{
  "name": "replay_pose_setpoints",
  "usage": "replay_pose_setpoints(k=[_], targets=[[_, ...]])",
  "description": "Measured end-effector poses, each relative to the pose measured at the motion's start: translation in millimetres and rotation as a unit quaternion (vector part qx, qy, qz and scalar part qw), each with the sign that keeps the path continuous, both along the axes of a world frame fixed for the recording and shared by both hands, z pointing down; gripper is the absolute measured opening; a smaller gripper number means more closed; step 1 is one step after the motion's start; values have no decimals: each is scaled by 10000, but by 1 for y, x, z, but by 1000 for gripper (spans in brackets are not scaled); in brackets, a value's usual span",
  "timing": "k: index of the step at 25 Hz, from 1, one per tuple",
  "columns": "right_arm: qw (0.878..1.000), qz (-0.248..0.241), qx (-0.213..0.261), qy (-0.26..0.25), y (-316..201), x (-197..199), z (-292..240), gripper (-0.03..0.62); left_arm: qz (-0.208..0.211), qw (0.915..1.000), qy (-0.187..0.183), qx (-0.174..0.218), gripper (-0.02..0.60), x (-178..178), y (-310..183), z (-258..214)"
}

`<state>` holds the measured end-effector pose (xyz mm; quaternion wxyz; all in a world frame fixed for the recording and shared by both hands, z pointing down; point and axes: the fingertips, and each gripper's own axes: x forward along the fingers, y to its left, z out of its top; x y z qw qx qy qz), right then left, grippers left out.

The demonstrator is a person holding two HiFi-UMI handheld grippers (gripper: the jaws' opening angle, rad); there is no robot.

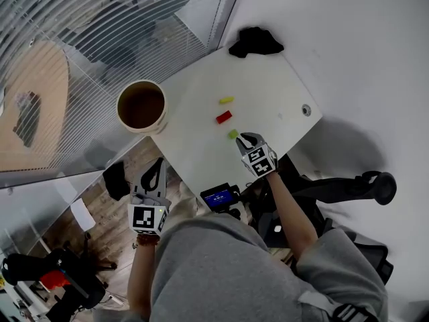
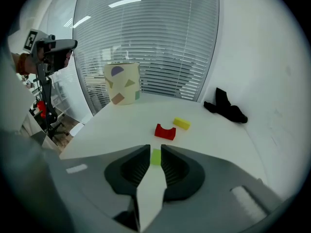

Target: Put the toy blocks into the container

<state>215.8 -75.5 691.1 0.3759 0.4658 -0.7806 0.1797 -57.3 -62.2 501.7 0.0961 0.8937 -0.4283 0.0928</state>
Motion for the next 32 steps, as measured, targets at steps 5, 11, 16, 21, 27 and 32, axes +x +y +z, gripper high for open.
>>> replay_pose_setpoints(k=[5, 11, 16, 21, 27, 32], targets=[[9998, 15, -191, 13, -3, -2, 18, 96, -129, 9999, -43, -51, 8, -9, -1, 3], [9994, 133, -318, 60, -11, -3, 31, 135, -208, 9995, -227, -12, 8, -17, 1, 4], [9980, 323, -535, 45, -11, 1, 45, 167, -248, 9994, -227, -91, 6, -20, 4, 7], [9966, 393, -719, 4, -11, 5, 62, 199, -289, 9992, -269, -89, 6, -19, 5, 8], [9959, 484, -760, -36, -15, -2, 64, 199, -371, 9989, -265, -129, 8, -24, 5, 11], [9955, 575, -747, 43, -19, 1, 64, 199, -410, 9988, -255, -108, 8, -27, 5, 7]])
